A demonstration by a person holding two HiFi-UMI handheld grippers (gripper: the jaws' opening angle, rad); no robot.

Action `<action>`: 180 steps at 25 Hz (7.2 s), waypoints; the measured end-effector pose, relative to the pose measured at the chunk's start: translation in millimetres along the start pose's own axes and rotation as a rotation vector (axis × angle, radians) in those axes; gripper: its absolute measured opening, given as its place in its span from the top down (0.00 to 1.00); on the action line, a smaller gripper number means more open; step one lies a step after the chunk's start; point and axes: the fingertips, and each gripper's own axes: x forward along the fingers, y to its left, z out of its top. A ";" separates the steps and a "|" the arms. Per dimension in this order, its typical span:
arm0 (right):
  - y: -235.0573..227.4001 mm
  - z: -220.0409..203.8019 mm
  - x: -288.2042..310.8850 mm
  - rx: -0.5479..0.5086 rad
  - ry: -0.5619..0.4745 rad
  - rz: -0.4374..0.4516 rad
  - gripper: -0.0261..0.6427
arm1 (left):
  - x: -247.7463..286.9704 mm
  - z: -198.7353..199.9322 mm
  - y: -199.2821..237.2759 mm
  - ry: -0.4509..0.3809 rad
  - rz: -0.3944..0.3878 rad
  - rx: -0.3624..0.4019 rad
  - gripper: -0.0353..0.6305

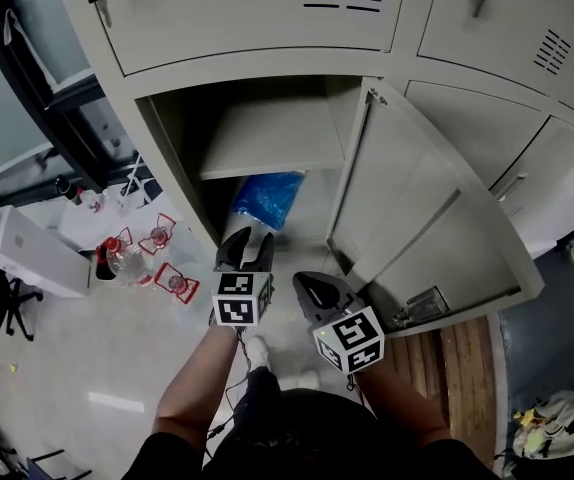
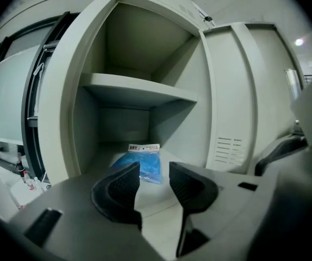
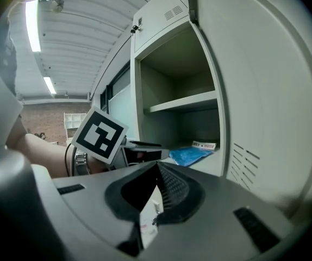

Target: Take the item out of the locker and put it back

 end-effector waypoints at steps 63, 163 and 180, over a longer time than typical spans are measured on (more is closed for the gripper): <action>-0.4 -15.5 5.3 0.063 0.023 0.036 0.96 | 26.9 -17.7 20.1 0.203 0.130 0.196 0.90; 92.3 -19.9 -107.3 0.008 -0.041 -0.100 0.96 | -245.1 -75.6 -77.0 0.100 0.022 0.136 0.91; 24.7 1.0 -70.6 -0.019 -0.061 -0.011 0.96 | -141.5 -30.0 -72.2 0.083 0.095 0.123 0.91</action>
